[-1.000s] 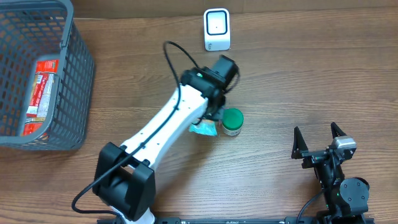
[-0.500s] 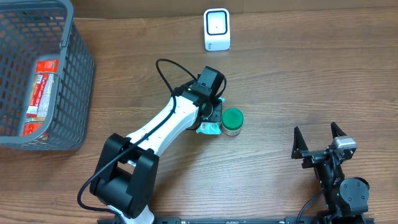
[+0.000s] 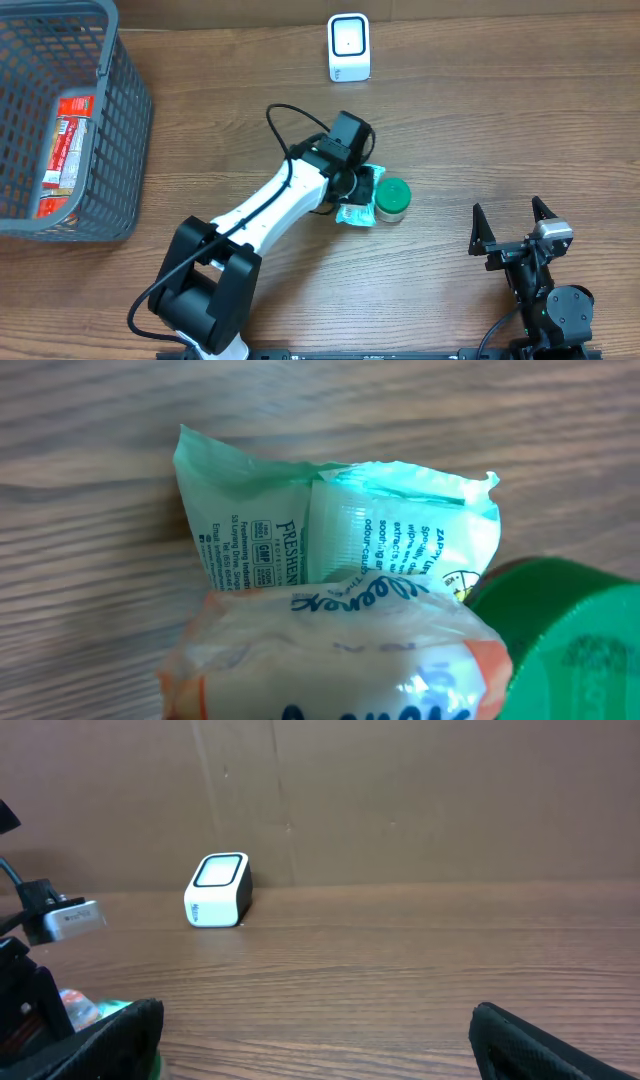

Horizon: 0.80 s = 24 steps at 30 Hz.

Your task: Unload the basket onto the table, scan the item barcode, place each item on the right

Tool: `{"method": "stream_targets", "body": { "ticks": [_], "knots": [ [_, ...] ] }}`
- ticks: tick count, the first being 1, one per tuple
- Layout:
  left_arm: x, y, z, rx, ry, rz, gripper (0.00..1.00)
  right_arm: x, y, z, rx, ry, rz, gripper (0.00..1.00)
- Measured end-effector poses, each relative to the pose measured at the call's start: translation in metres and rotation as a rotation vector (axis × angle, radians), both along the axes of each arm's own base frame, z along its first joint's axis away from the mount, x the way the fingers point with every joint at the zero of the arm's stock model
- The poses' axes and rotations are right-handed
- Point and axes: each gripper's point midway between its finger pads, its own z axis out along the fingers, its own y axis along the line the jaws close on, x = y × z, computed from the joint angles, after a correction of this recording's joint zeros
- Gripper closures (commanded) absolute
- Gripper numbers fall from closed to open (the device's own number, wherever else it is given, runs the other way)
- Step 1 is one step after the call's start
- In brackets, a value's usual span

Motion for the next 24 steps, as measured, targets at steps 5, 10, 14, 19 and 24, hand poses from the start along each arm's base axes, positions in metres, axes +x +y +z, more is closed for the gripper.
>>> {"method": "stream_targets", "body": {
  "ticks": [5, 10, 14, 19, 24],
  "knots": [
    [-0.008, -0.009, -0.001, 0.016, -0.001, -0.003, 0.69, 0.0, 0.0, 0.0, 0.0, 0.0, 0.0, 0.0],
    [-0.007, 0.001, -0.004, 0.075, -0.009, 0.053, 0.69, 0.0, 0.0, 0.0, 0.0, 0.0, 0.0, 0.0],
    [-0.008, 0.007, -0.006, 0.1, -0.005, 0.084, 0.68, 0.0, 0.0, 0.0, 0.0, 0.0, 0.0, 0.0],
    [-0.008, 0.009, -0.007, 0.106, 0.0, 0.112, 0.53, 0.0, 0.0, 0.0, 0.0, 0.0, 0.0, 0.0],
    [-0.009, 0.01, -0.014, 0.115, 0.017, 0.134, 0.26, 0.0, 0.0, 0.0, 0.0, 0.0, 0.0, 0.0]
  ]
}}
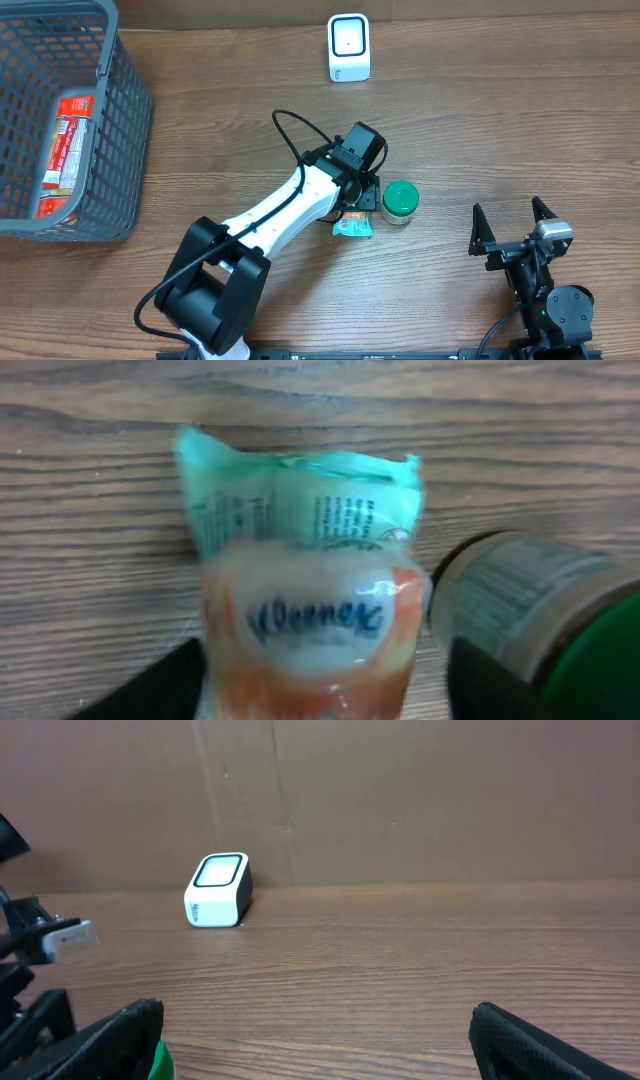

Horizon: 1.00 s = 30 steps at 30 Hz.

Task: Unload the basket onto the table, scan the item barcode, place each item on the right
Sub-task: 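Open the left gripper and release the tissue and wipes packs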

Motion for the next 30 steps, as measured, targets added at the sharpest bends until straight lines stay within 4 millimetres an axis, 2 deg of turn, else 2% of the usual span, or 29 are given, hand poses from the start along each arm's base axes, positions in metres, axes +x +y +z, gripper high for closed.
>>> {"method": "stream_targets", "body": {
  "ticks": [2, 5, 7, 9, 12, 16, 20, 22, 23, 25, 26, 28, 30],
  "knots": [
    [-0.001, 0.001, -0.005, 0.008, 0.012, 0.001, 0.3, 0.0, 0.0, 0.0, 0.0, 0.0, 0.0, 0.0],
    [-0.002, 0.002, -0.011, 0.017, 0.027, 0.007, 0.48, 0.0, 0.0, 0.0, 0.0, 0.0, 0.0, 0.0],
    [-0.003, 0.002, -0.013, 0.019, 0.03, 0.005, 0.52, 0.0, 0.0, 0.0, 0.0, 0.0, 0.0, 0.0],
    [-0.003, 0.002, -0.013, 0.021, 0.031, 0.005, 0.53, 0.0, 0.0, 0.0, 0.0, 0.0, 0.0, 0.0],
    [-0.005, 0.004, -0.013, 0.027, 0.039, 0.005, 0.47, 0.0, 0.0, 0.0, 0.0, 0.0, 0.0, 0.0],
    [-0.017, 0.013, -0.013, 0.066, 0.096, 0.007, 0.43, 0.0, 0.0, 0.0, 0.0, 0.0, 0.0, 0.0],
    [-0.012, 0.013, 0.001, 0.07, 0.101, 0.013, 0.43, 0.0, 0.0, 0.0, 0.0, 0.0, 0.0, 0.0],
    [-0.005, 0.009, 0.01, 0.059, 0.081, 0.014, 0.51, 0.0, 0.0, 0.0, 0.0, 0.0, 0.0, 0.0],
    [-0.002, 0.009, 0.012, 0.056, 0.074, 0.013, 0.59, 0.0, 0.0, 0.0, 0.0, 0.0, 0.0, 0.0],
    [-0.001, 0.01, 0.014, 0.064, 0.068, 0.008, 0.63, 0.0, 0.0, 0.0, 0.0, 0.0, 0.0, 0.0],
    [-0.001, 0.011, 0.014, 0.071, 0.069, 0.009, 0.62, 0.0, 0.0, 0.0, 0.0, 0.0, 0.0, 0.0],
    [-0.003, 0.015, 0.013, 0.091, 0.076, 0.014, 0.52, 0.0, 0.0, 0.0, 0.0, 0.0, 0.0, 0.0],
    [-0.004, 0.017, 0.013, 0.101, 0.078, 0.015, 0.49, 0.0, 0.0, 0.0, 0.0, 0.0, 0.0, 0.0]
  ]
}}
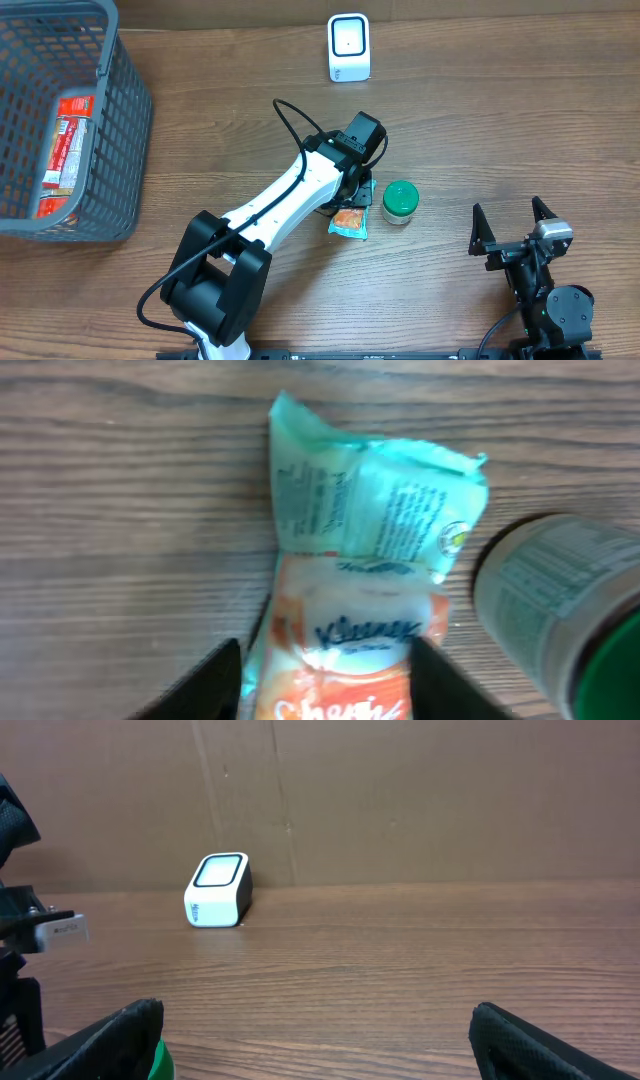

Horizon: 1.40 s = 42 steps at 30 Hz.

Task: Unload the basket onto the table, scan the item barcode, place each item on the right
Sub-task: 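Open the left gripper and release the tissue and wipes packs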

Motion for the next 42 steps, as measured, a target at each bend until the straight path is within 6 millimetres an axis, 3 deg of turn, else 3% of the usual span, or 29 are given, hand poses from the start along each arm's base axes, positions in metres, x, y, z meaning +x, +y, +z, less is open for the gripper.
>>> {"method": "stream_targets", "body": {
  "ticks": [16, 21, 32, 42],
  "knots": [
    [-0.005, 0.001, -0.003, 0.023, 0.006, -0.011, 0.4, 0.0, 0.0, 0.0, 0.0, 0.0, -0.001, 0.0],
    [-0.006, -0.002, -0.003, 0.021, 0.003, -0.019, 0.31, 0.0, 0.0, 0.0, 0.0, 0.0, 0.0, 0.0],
    [-0.01, -0.01, -0.002, -0.021, 0.024, -0.073, 0.32, 0.0, 0.0, 0.0, 0.0, 0.0, 0.0, 0.0],
    [-0.01, -0.003, -0.01, 0.013, 0.01, -0.073, 0.33, 0.0, 0.0, 0.0, 0.0, 0.0, 0.0, 0.0]
  ]
}}
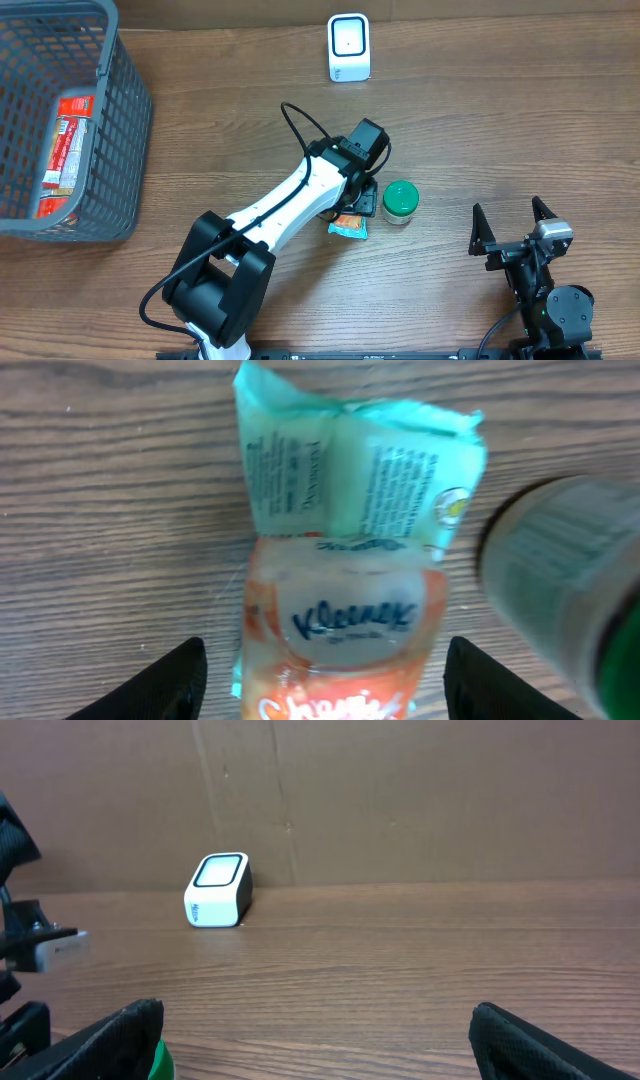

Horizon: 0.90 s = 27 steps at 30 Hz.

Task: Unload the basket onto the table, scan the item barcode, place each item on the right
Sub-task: 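Open the left gripper and release the tissue and wipes packs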

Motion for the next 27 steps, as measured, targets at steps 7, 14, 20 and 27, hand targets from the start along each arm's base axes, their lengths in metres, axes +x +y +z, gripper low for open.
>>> {"method": "stream_targets", "body": {
  "ticks": [7, 14, 20, 27],
  "knots": [
    [-0.006, 0.008, -0.013, 0.028, 0.006, 0.0, 0.63, 0.0, 0.0, 0.0, 0.0, 0.0, 0.0, 0.0],
    [-0.006, 0.02, -0.009, 0.049, 0.031, 0.016, 0.73, 0.0, 0.0, 0.0, 0.0, 0.0, 0.0, 0.0],
    [0.019, 0.038, 0.005, 0.034, 0.005, 0.081, 0.74, 0.0, 0.0, 0.0, 0.0, 0.0, 0.0, 0.0],
    [0.031, 0.05, 0.005, 0.038, -0.019, 0.101, 0.74, 0.0, 0.0, 0.0, 0.0, 0.0, 0.0, 0.0]
  ]
}}
